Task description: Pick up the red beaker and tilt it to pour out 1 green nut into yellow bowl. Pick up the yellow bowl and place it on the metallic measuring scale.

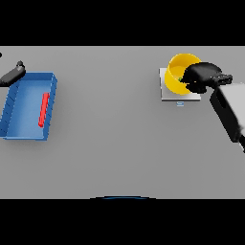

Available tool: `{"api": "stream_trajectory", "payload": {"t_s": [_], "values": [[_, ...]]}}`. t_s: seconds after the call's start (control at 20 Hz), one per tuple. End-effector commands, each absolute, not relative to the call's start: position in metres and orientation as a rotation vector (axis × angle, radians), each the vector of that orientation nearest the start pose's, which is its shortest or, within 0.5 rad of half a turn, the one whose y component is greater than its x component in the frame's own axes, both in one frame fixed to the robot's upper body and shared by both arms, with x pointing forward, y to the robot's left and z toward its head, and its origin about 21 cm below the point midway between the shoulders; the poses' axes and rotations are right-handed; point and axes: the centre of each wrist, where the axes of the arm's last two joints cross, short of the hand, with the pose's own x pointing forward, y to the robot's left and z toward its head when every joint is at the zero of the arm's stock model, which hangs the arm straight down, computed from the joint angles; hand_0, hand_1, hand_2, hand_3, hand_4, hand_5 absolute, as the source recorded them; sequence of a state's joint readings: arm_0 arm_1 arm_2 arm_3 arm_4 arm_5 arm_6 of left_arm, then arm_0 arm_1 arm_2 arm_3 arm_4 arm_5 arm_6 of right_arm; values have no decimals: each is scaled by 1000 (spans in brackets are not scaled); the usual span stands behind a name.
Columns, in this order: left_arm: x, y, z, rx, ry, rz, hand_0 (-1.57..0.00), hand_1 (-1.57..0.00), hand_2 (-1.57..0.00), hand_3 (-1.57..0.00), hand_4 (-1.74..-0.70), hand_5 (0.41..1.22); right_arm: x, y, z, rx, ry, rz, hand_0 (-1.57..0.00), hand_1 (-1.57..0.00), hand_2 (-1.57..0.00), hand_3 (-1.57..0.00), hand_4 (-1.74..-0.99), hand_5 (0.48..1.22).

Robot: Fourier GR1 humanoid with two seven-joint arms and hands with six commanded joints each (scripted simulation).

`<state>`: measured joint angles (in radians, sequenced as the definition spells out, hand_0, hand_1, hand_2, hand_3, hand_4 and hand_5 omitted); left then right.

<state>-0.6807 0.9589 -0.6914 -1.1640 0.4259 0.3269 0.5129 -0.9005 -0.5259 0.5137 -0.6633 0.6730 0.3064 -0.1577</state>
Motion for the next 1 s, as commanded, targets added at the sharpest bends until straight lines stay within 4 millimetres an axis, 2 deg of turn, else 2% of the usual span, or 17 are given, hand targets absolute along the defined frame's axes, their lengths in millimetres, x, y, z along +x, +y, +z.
{"api": "stream_trajectory", "payload": {"t_s": [0.0,0.05,0.1,0.25,0.35,0.45,0.6,0.75,0.95], "values": [[360,332,134,700,-1077,-426,1,1,1,1,-841,772,433,-263,91,-661,-1047,1600,-1404,-1181,-1293,-1543,-1670,1221],[360,333,132,700,-1087,-425,1,1,1,1,-843,773,434,-265,91,-654,-1045,1591,-1410,-1150,-1182,-1387,-1644,1221],[363,333,134,708,-1082,-421,1,1,1,1,-844,775,434,-266,91,-649,-1034,1583,-1325,-1039,-1042,-1237,-1621,1155],[362,334,132,696,-1074,-418,1,1,1,1,-849,767,434,-263,90,-624,-1014,1566,-947,-687,-672,-879,-1564,991],[360,335,133,704,-1078,-428,1,1,1,1,-848,766,436,-261,95,-614,-1011,1554,-710,-521,-522,-723,-1540,923],[360,334,133,700,-1081,-433,1,1,1,1,-852,766,435,-264,94,-599,-995,1561,-465,-349,-395,-608,-1514,881],[361,331,135,688,-1090,-422,1,1,1,1,-853,771,436,-269,95,-611,-971,1568,-237,-178,-256,-465,-1471,836],[360,330,137,703,-1093,-418,1,1,1,1,-854,774,434,-268,92,-617,-952,1596,-121,-91,-145,-360,-1442,811],[357,330,137,712,-1079,-419,1,1,1,1,-851,768,435,-266,92,-612,-962,1613,-49,-37,-59,-263,-1414,796]]}}
